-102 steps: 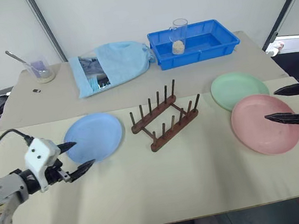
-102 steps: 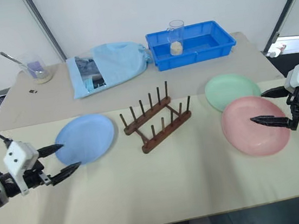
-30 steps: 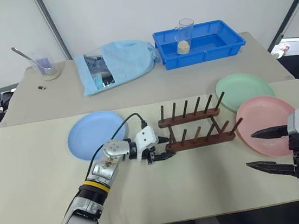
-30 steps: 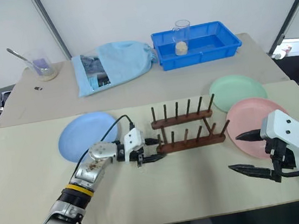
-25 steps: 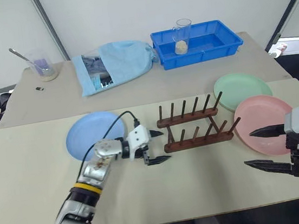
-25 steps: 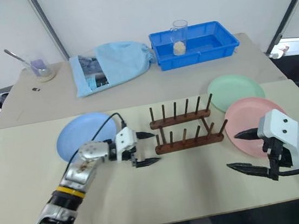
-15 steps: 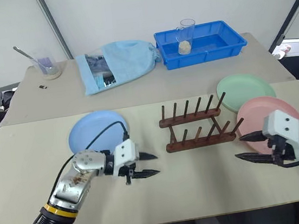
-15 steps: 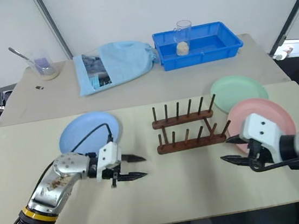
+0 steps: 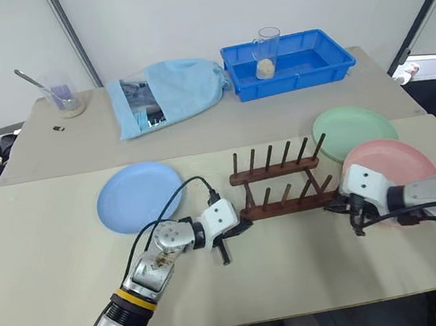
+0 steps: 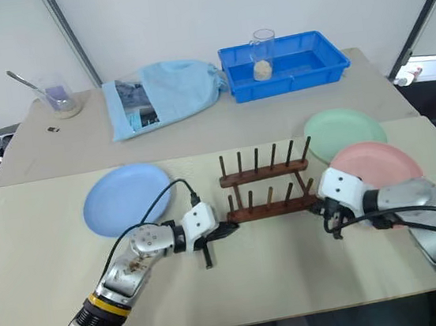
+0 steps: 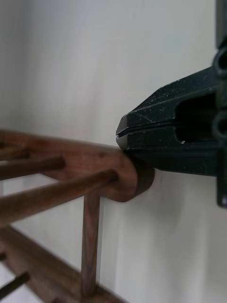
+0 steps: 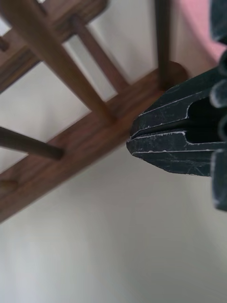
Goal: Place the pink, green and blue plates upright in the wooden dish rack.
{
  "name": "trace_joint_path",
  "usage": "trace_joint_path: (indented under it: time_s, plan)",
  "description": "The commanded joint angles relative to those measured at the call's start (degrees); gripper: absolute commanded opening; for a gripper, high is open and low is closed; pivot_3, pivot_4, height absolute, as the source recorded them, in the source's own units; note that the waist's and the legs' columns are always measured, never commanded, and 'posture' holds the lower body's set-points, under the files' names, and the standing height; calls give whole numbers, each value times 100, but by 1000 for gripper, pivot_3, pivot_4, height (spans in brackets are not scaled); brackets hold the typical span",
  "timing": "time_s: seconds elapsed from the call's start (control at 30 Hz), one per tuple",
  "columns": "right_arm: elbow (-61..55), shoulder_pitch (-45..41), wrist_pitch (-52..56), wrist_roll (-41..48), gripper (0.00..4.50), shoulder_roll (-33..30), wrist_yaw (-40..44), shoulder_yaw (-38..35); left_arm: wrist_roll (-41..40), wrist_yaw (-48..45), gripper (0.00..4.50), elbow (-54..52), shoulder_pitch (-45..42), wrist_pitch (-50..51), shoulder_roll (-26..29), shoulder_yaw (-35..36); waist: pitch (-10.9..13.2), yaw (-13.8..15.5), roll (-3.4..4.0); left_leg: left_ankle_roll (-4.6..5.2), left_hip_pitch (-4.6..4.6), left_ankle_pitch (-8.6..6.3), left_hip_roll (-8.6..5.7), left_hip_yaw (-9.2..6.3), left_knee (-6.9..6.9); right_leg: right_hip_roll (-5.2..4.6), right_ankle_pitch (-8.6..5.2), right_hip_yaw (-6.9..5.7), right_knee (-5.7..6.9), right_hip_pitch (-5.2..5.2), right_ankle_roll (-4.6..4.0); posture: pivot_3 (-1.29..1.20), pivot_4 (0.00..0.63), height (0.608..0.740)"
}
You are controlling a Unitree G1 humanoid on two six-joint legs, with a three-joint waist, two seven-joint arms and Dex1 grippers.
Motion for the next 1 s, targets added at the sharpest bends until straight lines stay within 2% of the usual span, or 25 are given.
trace_joint_path:
  time_s: [0.03,0.33,0.5,0.73,0.9,1.0]
  plan:
    - [272,-392,-318,-224,27,127,-154,18,275,354,0,272,-198,-196,-70,86,0,0,1,0,0,0,-1,0,1,0,0,0,1,0,0,0,150,740]
    - [681,-747,-594,-433,27,404,-242,62,489,728,0,1074,-691,-593,-252,207,-2,-3,1,-3,1,2,-1,0,3,2,2,0,6,-2,-1,0,150,740]
    - [753,-822,-652,-494,27,467,-272,40,426,594,0,1222,-789,-697,-252,245,-3,-13,2,-4,1,3,-1,0,3,2,2,0,9,-4,-2,0,150,740]
    - [211,-626,-406,-93,27,325,4,-334,-318,-266,0,167,-231,-279,166,435,-4,-55,4,-3,-1,3,-1,0,3,3,2,1,10,-13,-3,0,150,740]
    - [-965,20,337,790,27,-220,430,-1439,-1212,-917,0,-899,105,197,880,1067,-3,-55,5,3,-9,-1,-1,-1,3,2,2,1,8,-17,-2,0,150,740]
    - [-1644,565,969,1205,979,-419,429,-2252,-1819,-1329,875,-1284,35,579,1251,1407,-4,-21,5,3,-7,-2,0,-1,3,3,2,0,7,-14,-2,0,150,740]
